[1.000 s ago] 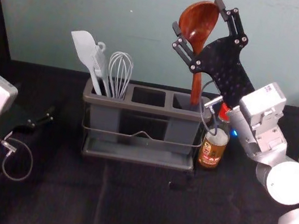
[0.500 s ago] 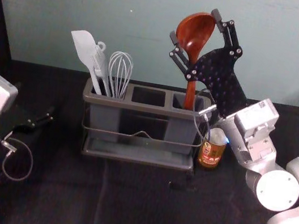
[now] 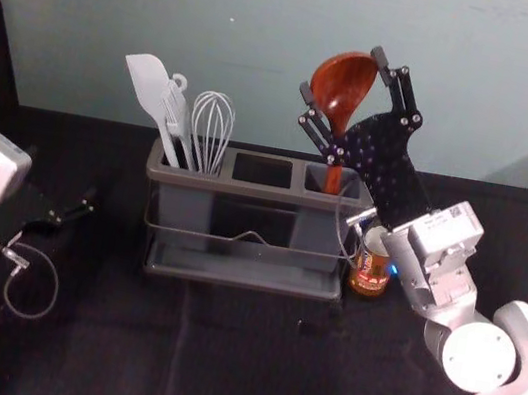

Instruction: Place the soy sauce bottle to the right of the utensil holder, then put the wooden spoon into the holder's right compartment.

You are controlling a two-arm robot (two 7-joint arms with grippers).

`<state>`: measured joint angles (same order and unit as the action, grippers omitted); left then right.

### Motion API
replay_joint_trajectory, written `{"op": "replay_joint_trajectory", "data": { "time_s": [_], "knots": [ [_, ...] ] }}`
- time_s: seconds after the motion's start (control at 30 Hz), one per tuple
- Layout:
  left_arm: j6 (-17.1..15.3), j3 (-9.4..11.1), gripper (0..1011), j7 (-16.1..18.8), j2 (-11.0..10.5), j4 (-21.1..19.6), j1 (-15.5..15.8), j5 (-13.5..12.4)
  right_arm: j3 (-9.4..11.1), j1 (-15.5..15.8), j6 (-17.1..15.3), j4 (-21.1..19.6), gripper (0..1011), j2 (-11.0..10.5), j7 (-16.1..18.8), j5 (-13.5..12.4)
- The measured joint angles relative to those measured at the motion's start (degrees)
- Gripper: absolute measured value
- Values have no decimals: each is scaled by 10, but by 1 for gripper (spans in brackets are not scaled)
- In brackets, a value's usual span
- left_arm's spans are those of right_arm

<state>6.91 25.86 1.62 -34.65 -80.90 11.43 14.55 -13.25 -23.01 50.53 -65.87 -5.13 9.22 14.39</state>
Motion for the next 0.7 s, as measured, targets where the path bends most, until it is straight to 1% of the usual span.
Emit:
{"op": "replay_joint_trajectory", "data": {
  "time_s": [0.23,0.5,0.7],
  "knots": [
    [0,0,1011,0,0,0,0,0,7,9,9,16,844,7,5,3],
    [0,0,1011,0,0,0,0,0,13,16,14,23,844,11,8,3],
    [0,0,1012,0,0,0,0,0,22,23,19,30,844,15,8,2]
  ]
}}
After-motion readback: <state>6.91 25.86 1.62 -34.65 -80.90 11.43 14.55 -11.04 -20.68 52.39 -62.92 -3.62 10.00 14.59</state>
